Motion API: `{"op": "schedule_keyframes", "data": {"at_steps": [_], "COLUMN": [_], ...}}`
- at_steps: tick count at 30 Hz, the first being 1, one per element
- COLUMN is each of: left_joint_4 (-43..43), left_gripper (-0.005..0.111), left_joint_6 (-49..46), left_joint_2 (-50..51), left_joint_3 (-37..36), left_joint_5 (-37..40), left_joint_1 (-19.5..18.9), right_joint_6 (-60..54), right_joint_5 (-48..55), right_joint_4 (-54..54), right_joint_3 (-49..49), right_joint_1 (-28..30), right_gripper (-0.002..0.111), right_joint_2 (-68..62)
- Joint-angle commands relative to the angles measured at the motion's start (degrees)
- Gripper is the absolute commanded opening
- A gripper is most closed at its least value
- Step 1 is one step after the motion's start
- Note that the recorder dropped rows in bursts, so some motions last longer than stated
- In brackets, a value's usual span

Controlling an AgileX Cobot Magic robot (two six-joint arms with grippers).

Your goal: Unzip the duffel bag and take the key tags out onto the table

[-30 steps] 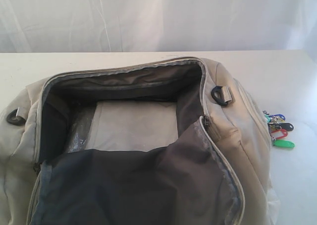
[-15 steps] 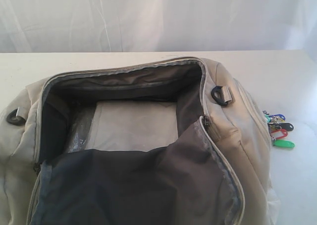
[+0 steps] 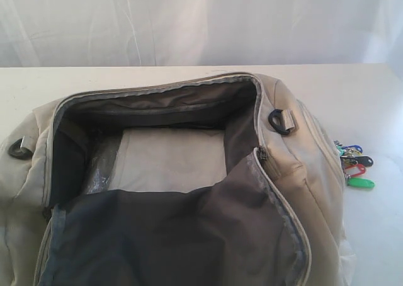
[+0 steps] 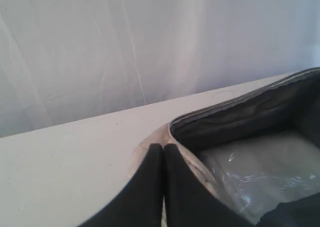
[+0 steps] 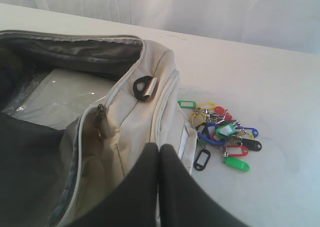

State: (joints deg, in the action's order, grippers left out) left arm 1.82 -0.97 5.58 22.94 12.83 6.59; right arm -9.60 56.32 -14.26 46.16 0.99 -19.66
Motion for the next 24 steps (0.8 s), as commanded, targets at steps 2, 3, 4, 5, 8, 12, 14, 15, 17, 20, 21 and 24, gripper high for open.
{"op": "schedule_keyframes", "data": {"at_steps": [2,3,4,5,8,12,14,15,17,20,21,24], "left_joint_4": [0.1,0.9,1.2,1.3,2.2,2.9,2.9,2.9,2.9,2.9,2.9,2.9], "left_gripper": [0.000,0.000,0.000,0.000,0.000,0.000,0.000,0.000,0.000,0.000,0.000,0.000], "left_joint_6": [-0.1,0.3,1.0,1.0,2.8,2.7,2.4,2.4,2.4,2.6,2.6,2.6], "left_joint_2": [-5.6,-5.6,-5.6,-5.6,-5.6,-5.6,-5.6,-5.6,-5.6,-5.6,-5.6,-5.6], "left_joint_3": [-12.2,-14.1,-16.0,-17.3,-21.3,-22.9,-22.9,-22.9,-22.9,-22.9,-22.9,-22.9], "left_joint_5": [-7.5,-7.3,-7.8,-8.2,-9.0,-6.1,-3.3,-1.8,-0.8,-0.8,-0.8,-0.8], "left_joint_1": [-0.1,-0.1,-0.2,-0.2,-0.7,-0.8,-1.6,-2.5,-4.4,-7.1,-7.4,-7.6], "right_joint_6": [-0.6,-0.6,-0.6,-0.6,-0.6,-0.7,-0.7,-0.7,-0.7,-0.7,-0.7,-0.7], "right_joint_5": [-0.7,-0.7,-0.7,-0.7,-0.7,-0.7,-0.7,-0.7,-0.7,-0.7,-0.7,-0.7], "right_joint_4": [0.0,0.0,0.0,0.0,0.0,-0.2,-0.2,-0.2,-0.2,-0.2,-0.2,-0.2], "right_joint_3": [-0.2,-0.2,-0.2,-0.2,-0.2,-0.2,-0.2,-0.2,-0.2,-0.2,-0.2,-0.2], "right_joint_1": [0.2,0.2,0.2,0.2,0.2,0.2,0.2,0.2,0.2,0.2,0.2,0.2], "right_gripper": [0.000,0.000,0.000,0.000,0.000,0.000,0.000,0.000,0.000,0.000,0.000,0.000], "right_joint_2": [0.2,0.2,0.2,0.2,0.2,0.2,0.2,0.2,0.2,0.2,0.2,0.2]}}
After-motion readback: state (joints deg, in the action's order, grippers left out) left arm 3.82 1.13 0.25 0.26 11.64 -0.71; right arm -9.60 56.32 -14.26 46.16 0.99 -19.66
